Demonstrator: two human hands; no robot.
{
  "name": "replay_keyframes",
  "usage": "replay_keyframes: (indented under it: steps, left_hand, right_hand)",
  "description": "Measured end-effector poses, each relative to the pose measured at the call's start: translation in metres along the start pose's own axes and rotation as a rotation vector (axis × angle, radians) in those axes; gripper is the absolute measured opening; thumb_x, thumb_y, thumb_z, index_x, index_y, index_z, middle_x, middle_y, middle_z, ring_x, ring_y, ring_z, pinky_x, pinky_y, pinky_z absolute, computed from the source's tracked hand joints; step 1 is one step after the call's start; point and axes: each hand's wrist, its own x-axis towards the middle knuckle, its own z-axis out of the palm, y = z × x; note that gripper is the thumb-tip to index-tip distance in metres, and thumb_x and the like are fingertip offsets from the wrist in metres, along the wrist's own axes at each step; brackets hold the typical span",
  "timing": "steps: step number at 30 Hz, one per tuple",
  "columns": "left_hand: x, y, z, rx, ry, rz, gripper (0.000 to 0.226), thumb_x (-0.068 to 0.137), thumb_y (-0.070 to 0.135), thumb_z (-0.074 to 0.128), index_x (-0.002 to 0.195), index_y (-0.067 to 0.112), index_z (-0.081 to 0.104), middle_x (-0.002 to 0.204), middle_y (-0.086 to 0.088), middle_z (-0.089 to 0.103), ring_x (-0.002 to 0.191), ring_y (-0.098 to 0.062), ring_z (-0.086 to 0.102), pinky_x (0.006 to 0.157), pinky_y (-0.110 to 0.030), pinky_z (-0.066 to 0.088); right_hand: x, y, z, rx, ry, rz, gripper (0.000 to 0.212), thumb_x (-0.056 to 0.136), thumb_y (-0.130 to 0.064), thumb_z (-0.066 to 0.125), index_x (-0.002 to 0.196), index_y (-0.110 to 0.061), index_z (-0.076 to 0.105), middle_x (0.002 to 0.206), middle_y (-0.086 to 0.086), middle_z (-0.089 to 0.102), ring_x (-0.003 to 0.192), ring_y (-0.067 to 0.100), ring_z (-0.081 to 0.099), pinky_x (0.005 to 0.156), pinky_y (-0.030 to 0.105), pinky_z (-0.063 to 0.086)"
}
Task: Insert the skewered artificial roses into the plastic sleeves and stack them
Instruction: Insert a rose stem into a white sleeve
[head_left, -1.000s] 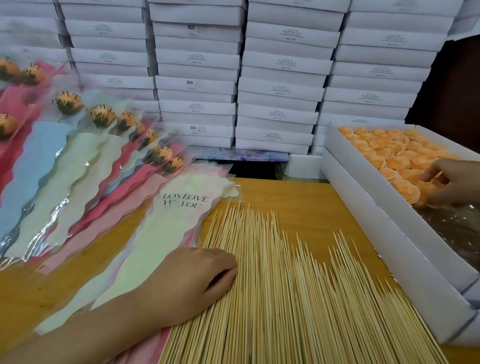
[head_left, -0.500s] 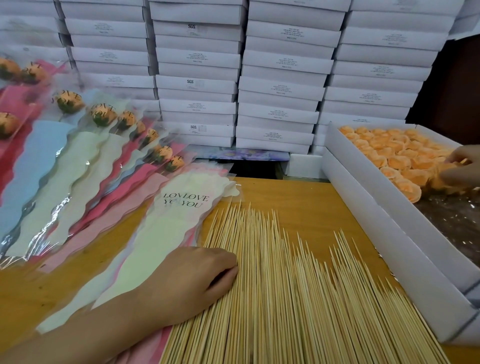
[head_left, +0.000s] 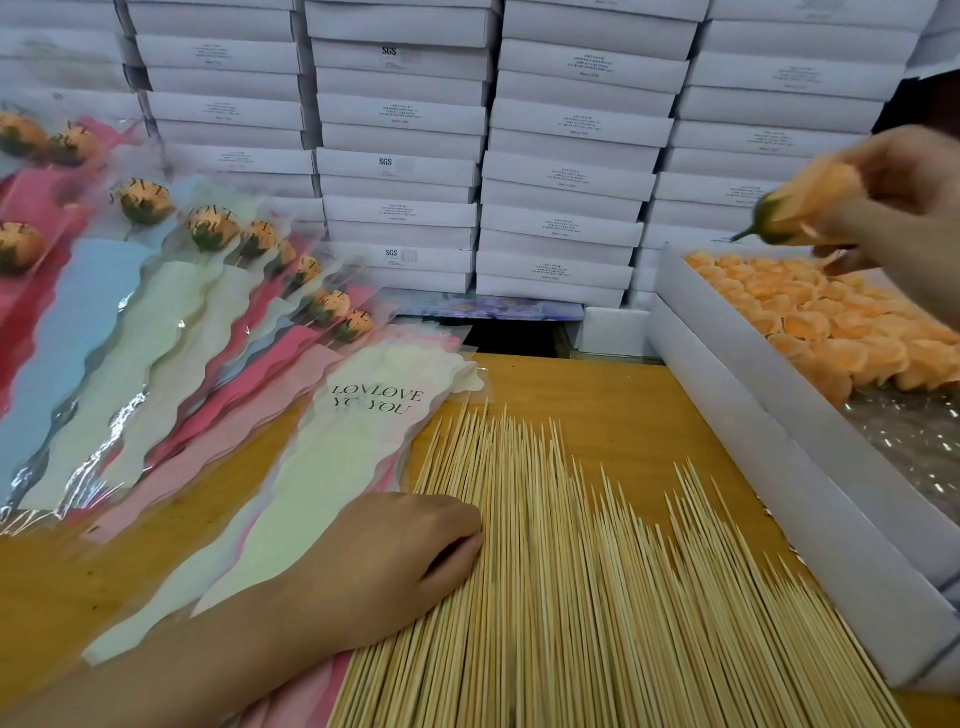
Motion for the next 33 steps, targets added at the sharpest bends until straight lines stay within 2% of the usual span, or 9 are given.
replay_keyframes:
  steps: [4, 8, 12, 16, 18, 20, 23, 28, 33]
  left_hand:
    - [0.0, 0.0, 0.0, -0.016, 0.004, 0.001, 0.031, 0.101, 0.039, 0.033, 0.077, 0.025, 0.047, 0.073, 0.008, 0.052, 0.066, -0.012, 0.048, 0.059, -0.027, 0.042]
    - [-0.001, -0.002, 0.002, -0.017, 0.024, 0.01, 0.032, 0.1, 0.041, 0.029, 0.077, 0.025, 0.045, 0.073, 0.008, 0.051, 0.067, -0.012, 0.048, 0.059, -0.025, 0.04]
    - [0.0, -0.003, 0.003, -0.042, 0.062, 0.008, 0.032, 0.1, 0.039, 0.036, 0.073, 0.022, 0.043, 0.07, 0.006, 0.05, 0.066, -0.013, 0.048, 0.055, -0.022, 0.035]
    - [0.0, -0.001, 0.001, -0.143, 0.137, -0.052, 0.036, 0.096, 0.046, 0.037, 0.064, 0.028, 0.036, 0.061, 0.01, 0.045, 0.061, -0.008, 0.047, 0.051, -0.016, 0.03]
    - [0.001, -0.002, -0.001, -0.255, 0.21, -0.111, 0.036, 0.092, 0.05, 0.034, 0.063, 0.03, 0.037, 0.063, 0.011, 0.047, 0.06, -0.009, 0.048, 0.052, -0.018, 0.032]
    - [0.002, -0.005, -0.002, -0.431, 0.306, -0.191, 0.03, 0.09, 0.049, 0.041, 0.069, 0.029, 0.047, 0.066, 0.009, 0.051, 0.062, -0.01, 0.049, 0.056, -0.023, 0.038]
    - [0.007, -0.011, -0.003, -0.735, 0.382, -0.296, 0.003, 0.086, 0.031, 0.058, 0.084, 0.029, 0.059, 0.079, 0.008, 0.06, 0.073, -0.007, 0.056, 0.069, -0.03, 0.046]
    - [0.01, -0.015, -0.004, -1.014, 0.327, -0.309, 0.044, 0.072, 0.017, 0.074, 0.113, 0.024, 0.061, 0.11, 0.005, 0.066, 0.101, -0.012, 0.063, 0.083, -0.032, 0.052]
    - [0.013, -0.013, -0.002, -1.137, 0.318, -0.315, 0.047, 0.071, 0.012, 0.08, 0.115, 0.015, 0.062, 0.106, -0.007, 0.068, 0.093, -0.016, 0.064, 0.081, -0.023, 0.051]
  right_hand:
    - [-0.002, -0.027, 0.031, 0.096, -0.092, -0.04, 0.021, 0.07, -0.044, 0.064, 0.09, -0.047, 0.059, 0.09, -0.019, 0.068, 0.069, 0.003, 0.067, 0.058, 0.017, 0.054]
    - [-0.012, -0.035, 0.055, 0.121, -0.152, -0.055, 0.017, 0.09, -0.026, 0.061, 0.097, -0.04, 0.055, 0.099, -0.01, 0.067, 0.077, 0.007, 0.068, 0.062, 0.023, 0.054]
    - [-0.019, -0.038, 0.077, 0.125, -0.259, -0.029, 0.018, 0.089, -0.022, 0.059, 0.1, -0.035, 0.058, 0.103, -0.011, 0.066, 0.078, 0.008, 0.067, 0.073, 0.032, 0.056]
    - [-0.027, -0.037, 0.099, 0.225, -0.451, -0.001, 0.019, 0.09, -0.012, 0.061, 0.105, -0.024, 0.061, 0.101, -0.007, 0.068, 0.073, 0.002, 0.066, 0.068, 0.016, 0.051]
    - [-0.032, -0.037, 0.11, 0.204, -0.533, -0.015, 0.02, 0.09, -0.01, 0.062, 0.106, -0.021, 0.061, 0.097, -0.008, 0.067, 0.069, 0.0, 0.062, 0.065, 0.014, 0.046]
    - [-0.037, -0.036, 0.12, 0.139, -0.579, -0.049, 0.021, 0.089, -0.013, 0.064, 0.108, -0.024, 0.061, 0.097, -0.01, 0.065, 0.072, 0.0, 0.06, 0.069, 0.021, 0.048]
    - [-0.046, -0.035, 0.134, 0.089, -0.62, -0.091, 0.023, 0.09, -0.017, 0.064, 0.108, -0.03, 0.06, 0.098, -0.013, 0.063, 0.079, 0.002, 0.059, 0.07, 0.022, 0.048]
    - [-0.055, -0.036, 0.15, 0.097, -0.668, -0.132, 0.025, 0.091, -0.019, 0.064, 0.11, -0.033, 0.058, 0.1, -0.016, 0.062, 0.08, 0.004, 0.06, 0.064, 0.015, 0.043]
    - [-0.059, -0.037, 0.155, 0.184, -0.661, -0.137, 0.026, 0.089, -0.019, 0.067, 0.108, -0.033, 0.056, 0.1, -0.015, 0.063, 0.081, 0.006, 0.062, 0.064, 0.023, 0.049]
